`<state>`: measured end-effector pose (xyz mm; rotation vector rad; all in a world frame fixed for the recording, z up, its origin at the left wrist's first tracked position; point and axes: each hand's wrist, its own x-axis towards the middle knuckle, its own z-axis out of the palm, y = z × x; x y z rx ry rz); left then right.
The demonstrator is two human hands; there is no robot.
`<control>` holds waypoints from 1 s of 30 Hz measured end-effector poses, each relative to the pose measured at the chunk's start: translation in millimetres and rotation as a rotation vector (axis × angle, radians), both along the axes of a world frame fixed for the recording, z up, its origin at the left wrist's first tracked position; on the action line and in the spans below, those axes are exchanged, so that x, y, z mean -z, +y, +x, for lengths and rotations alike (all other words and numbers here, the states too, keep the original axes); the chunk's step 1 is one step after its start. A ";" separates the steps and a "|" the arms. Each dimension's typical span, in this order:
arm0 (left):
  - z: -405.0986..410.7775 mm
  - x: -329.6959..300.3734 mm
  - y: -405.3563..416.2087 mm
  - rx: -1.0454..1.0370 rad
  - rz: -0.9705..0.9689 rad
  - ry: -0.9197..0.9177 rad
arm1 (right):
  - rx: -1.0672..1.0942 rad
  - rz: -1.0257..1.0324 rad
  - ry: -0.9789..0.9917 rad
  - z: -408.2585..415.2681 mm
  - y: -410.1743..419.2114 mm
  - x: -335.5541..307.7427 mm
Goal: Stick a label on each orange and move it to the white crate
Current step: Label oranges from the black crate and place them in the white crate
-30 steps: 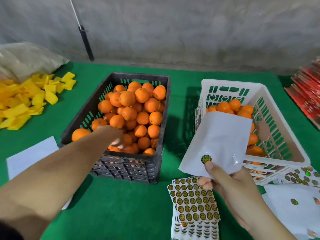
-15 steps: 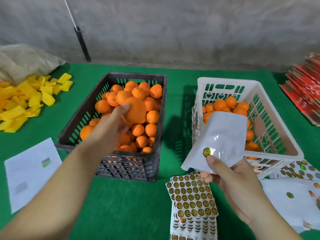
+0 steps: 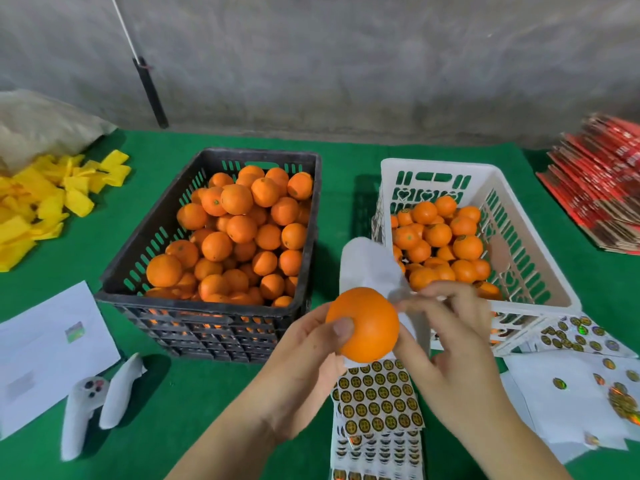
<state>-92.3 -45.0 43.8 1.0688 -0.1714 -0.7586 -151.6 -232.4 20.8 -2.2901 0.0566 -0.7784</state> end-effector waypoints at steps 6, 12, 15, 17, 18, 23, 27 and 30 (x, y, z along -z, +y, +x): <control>-1.9 11.8 2.3 0.004 0.022 -0.069 | -0.294 0.489 0.272 -3.2 -8.4 -10.6; -1.7 11.4 3.6 0.056 0.046 -0.116 | -0.428 0.353 0.329 -6.1 -26.0 -19.1; -2.5 9.7 2.1 0.074 0.052 -0.122 | -0.441 0.160 0.321 -6.0 -32.6 -23.5; -2.1 9.5 1.0 0.064 0.079 -0.135 | -0.384 -0.028 0.297 -5.6 -33.3 -23.3; -1.6 10.0 0.6 0.054 0.092 -0.141 | -0.353 -0.094 0.282 -5.5 -32.7 -23.3; -1.9 11.4 -0.1 0.039 0.141 -0.183 | -0.287 -0.035 0.199 -3.4 -29.1 -19.3; -2.3 13.9 0.3 0.019 0.154 -0.184 | 0.022 0.309 0.011 -2.0 -28.1 -21.6; -2.8 15.5 -2.8 0.003 0.154 -0.167 | -0.026 0.081 -0.157 -9.9 -13.5 -28.0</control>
